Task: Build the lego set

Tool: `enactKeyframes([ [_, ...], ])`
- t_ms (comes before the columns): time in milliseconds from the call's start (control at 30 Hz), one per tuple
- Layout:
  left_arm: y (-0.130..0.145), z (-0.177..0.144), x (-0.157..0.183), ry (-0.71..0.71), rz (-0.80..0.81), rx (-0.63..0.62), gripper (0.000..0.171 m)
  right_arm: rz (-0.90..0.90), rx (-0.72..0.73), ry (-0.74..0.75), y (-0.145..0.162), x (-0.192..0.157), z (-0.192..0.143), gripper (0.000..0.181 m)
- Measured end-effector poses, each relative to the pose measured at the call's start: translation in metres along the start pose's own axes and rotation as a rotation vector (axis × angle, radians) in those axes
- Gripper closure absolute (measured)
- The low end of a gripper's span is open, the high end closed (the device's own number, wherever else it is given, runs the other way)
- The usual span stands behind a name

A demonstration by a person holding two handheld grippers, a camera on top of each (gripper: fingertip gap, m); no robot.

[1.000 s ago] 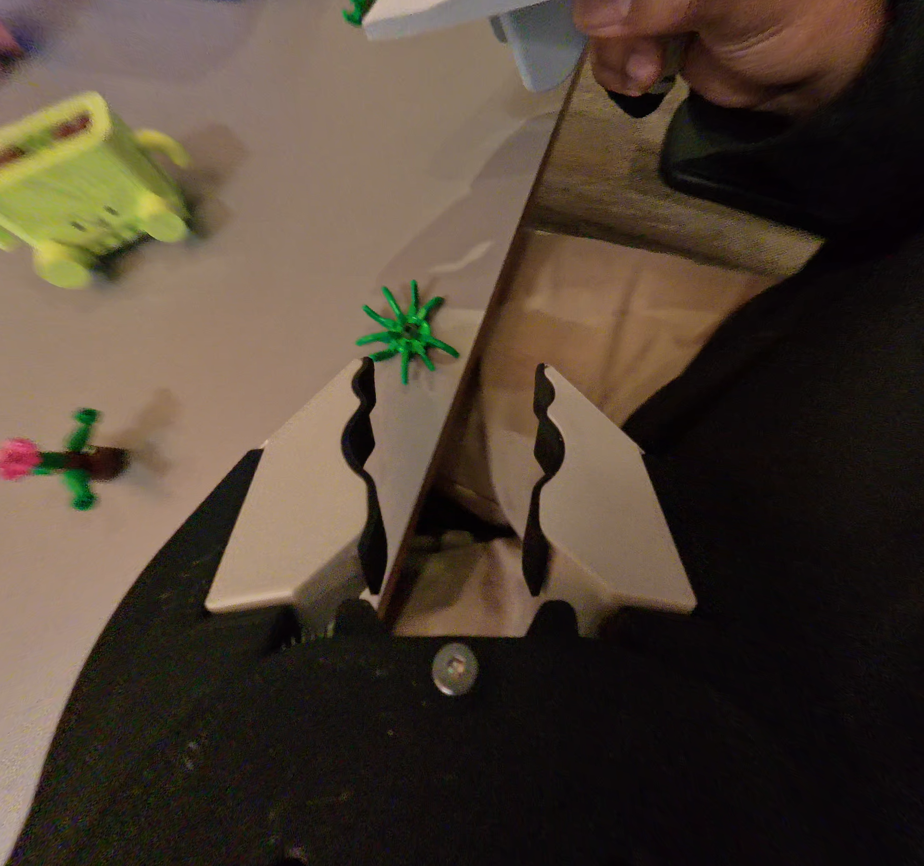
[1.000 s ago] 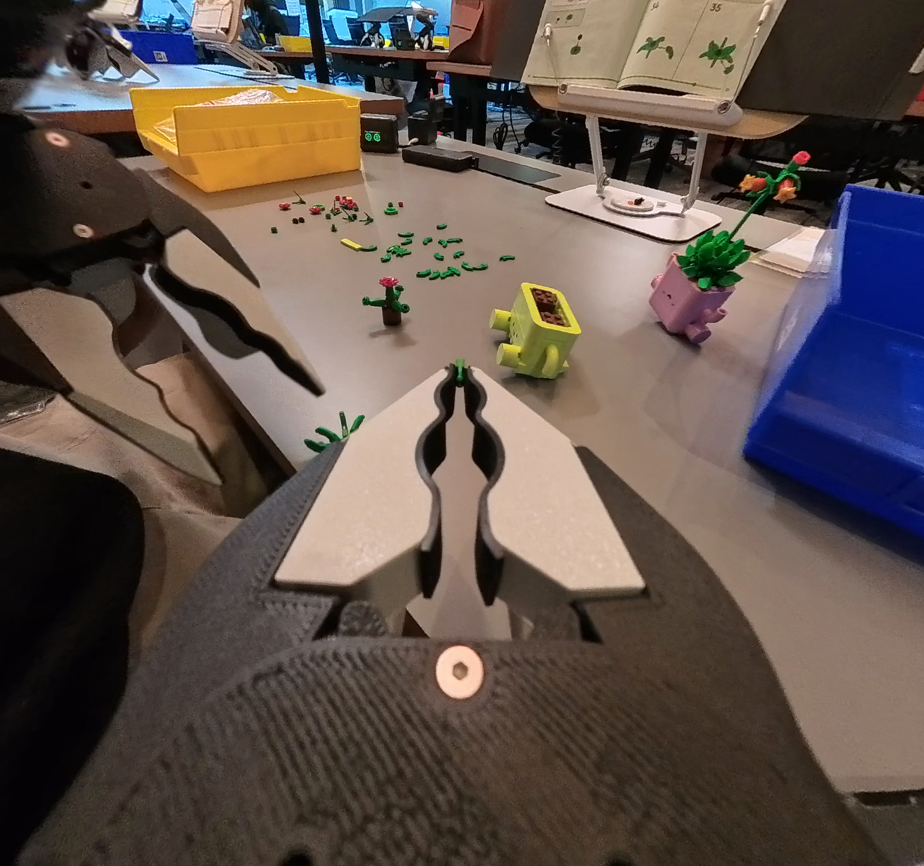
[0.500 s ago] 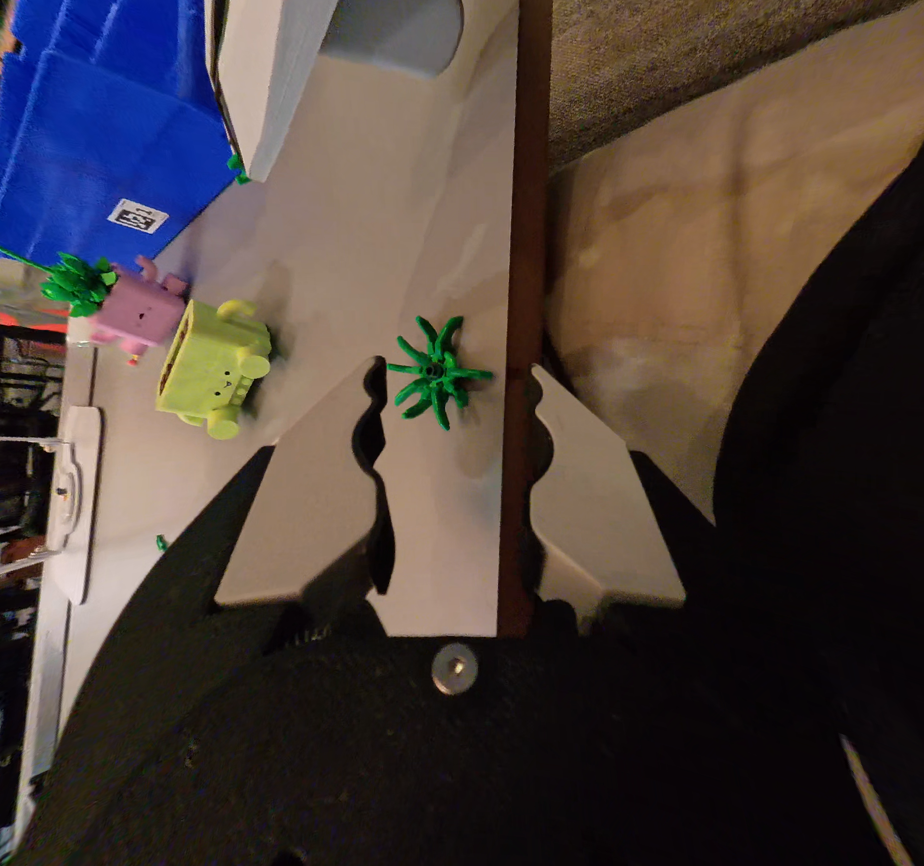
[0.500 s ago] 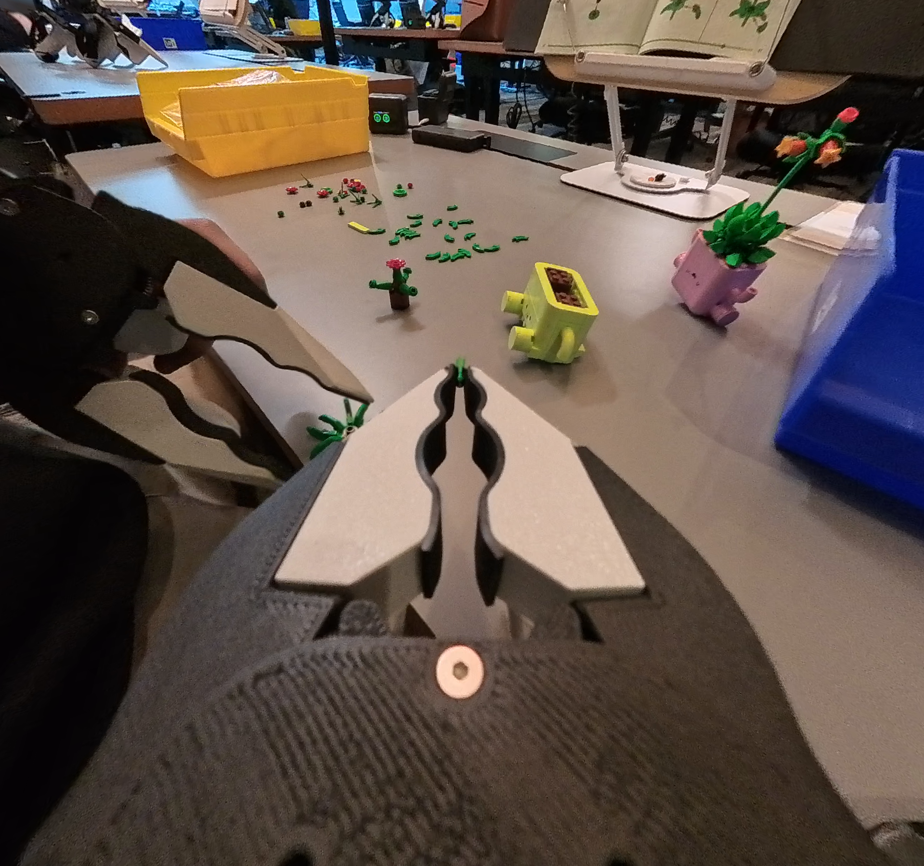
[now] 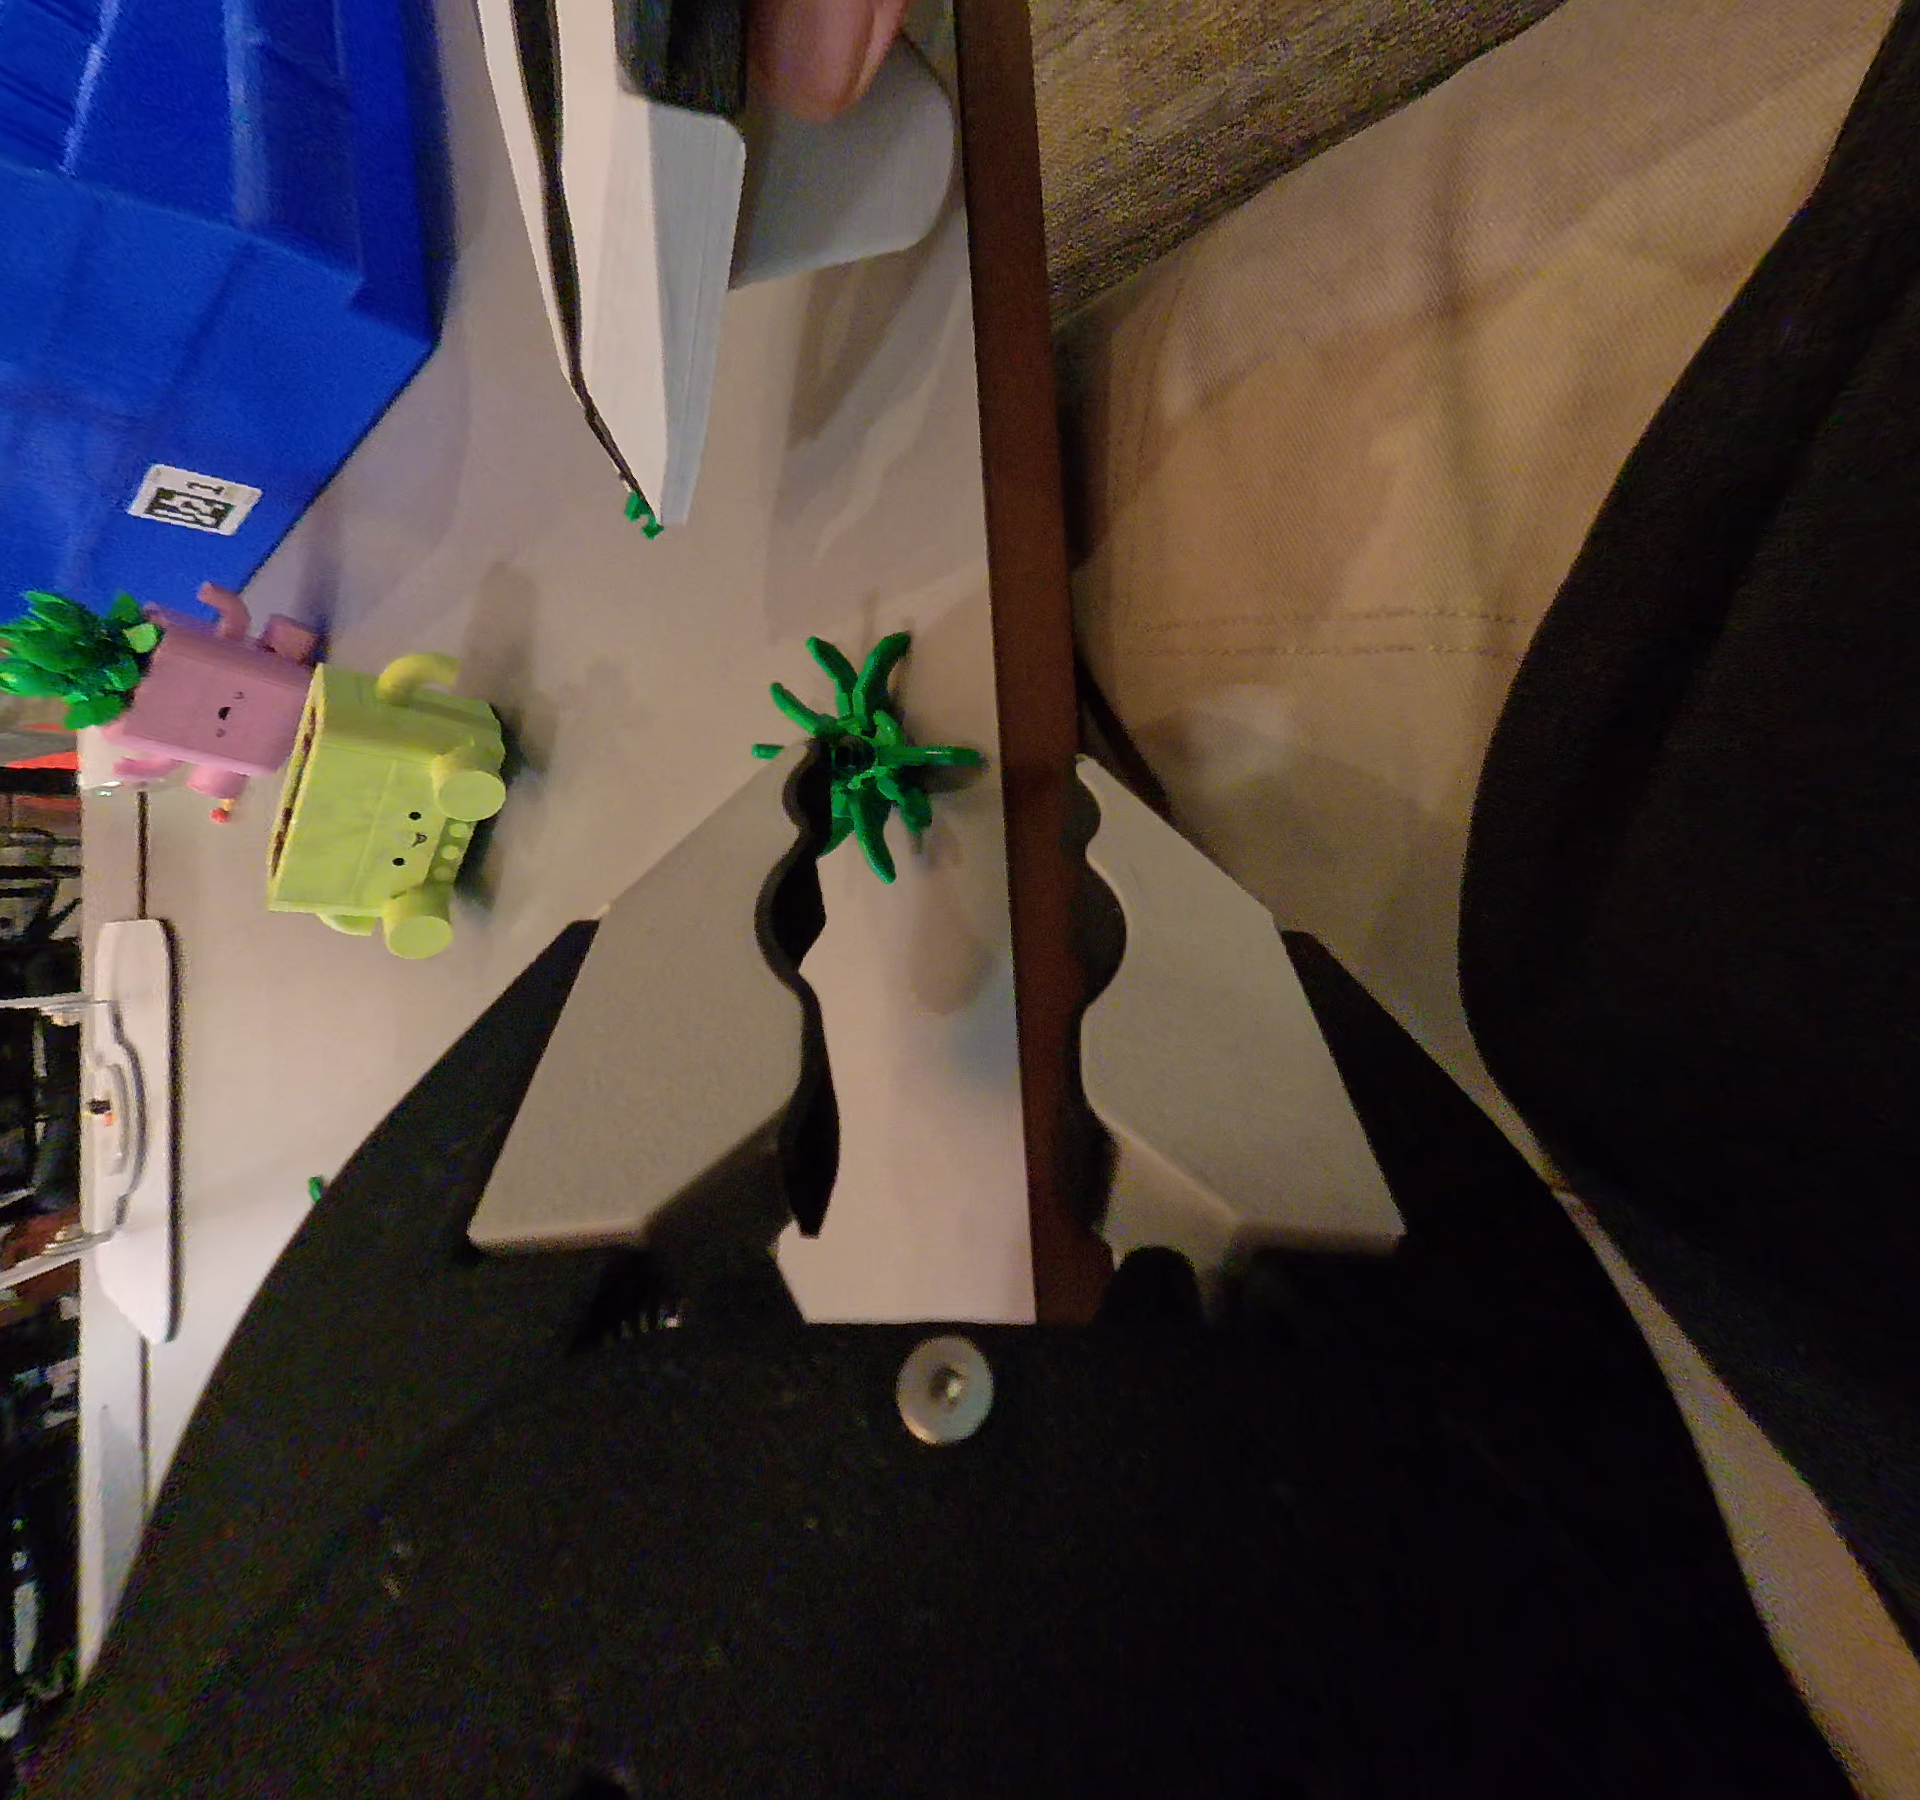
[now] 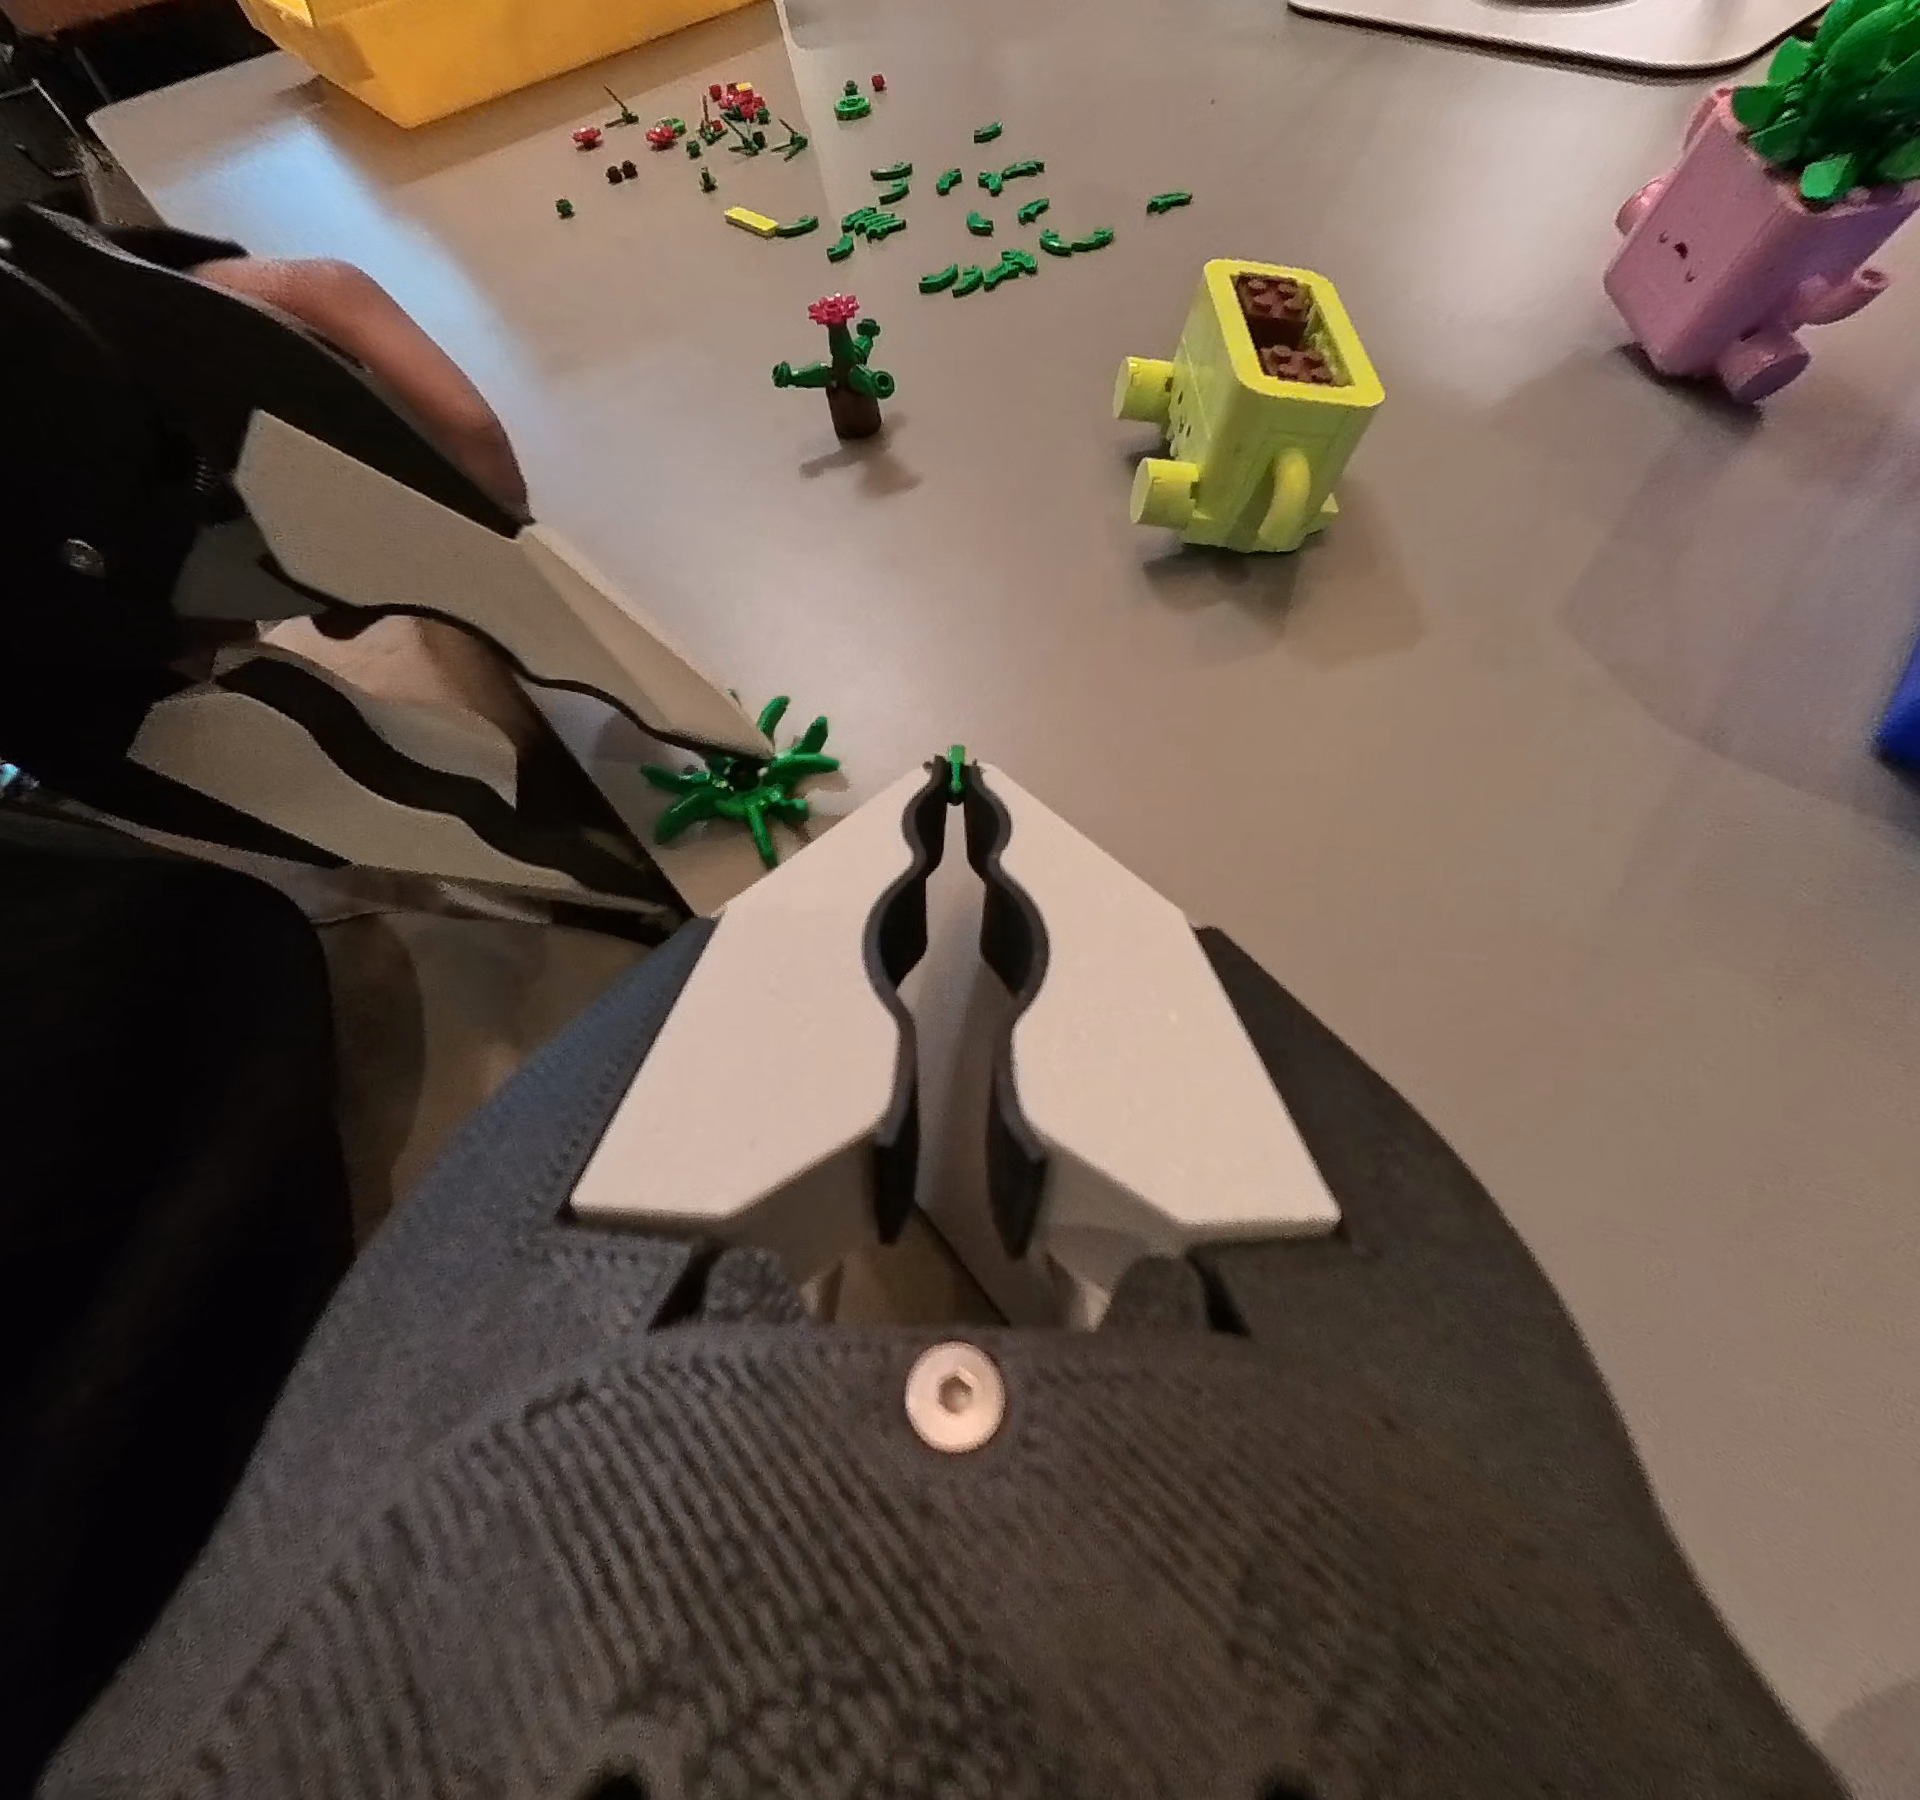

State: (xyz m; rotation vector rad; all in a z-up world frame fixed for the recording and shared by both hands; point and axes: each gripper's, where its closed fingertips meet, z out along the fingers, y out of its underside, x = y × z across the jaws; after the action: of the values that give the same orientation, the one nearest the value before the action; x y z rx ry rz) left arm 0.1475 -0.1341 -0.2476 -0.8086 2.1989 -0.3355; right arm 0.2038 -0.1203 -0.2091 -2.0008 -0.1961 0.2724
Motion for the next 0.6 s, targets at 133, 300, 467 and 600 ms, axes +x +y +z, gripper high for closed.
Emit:
enactKeyframes([
  [133,-0.001,-0.001,0.001,-0.025,0.035,-0.01,0.131,0.002,0.0,0.0,0.001,0.0,0.0,0.18],
  [300,-0.003,-0.004,0.003,-0.033,0.044,0.003,0.137,0.001,0.006,0.002,0.0,0.001,0.0,0.18],
  [467,-0.005,-0.006,0.004,-0.052,0.077,0.019,0.138,-0.002,0.009,0.003,-0.001,0.0,0.0,0.18],
  [600,-0.011,-0.012,0.003,-0.025,0.051,0.06,0.129,-0.002,0.015,0.004,-0.002,0.001,-0.001,0.18],
])
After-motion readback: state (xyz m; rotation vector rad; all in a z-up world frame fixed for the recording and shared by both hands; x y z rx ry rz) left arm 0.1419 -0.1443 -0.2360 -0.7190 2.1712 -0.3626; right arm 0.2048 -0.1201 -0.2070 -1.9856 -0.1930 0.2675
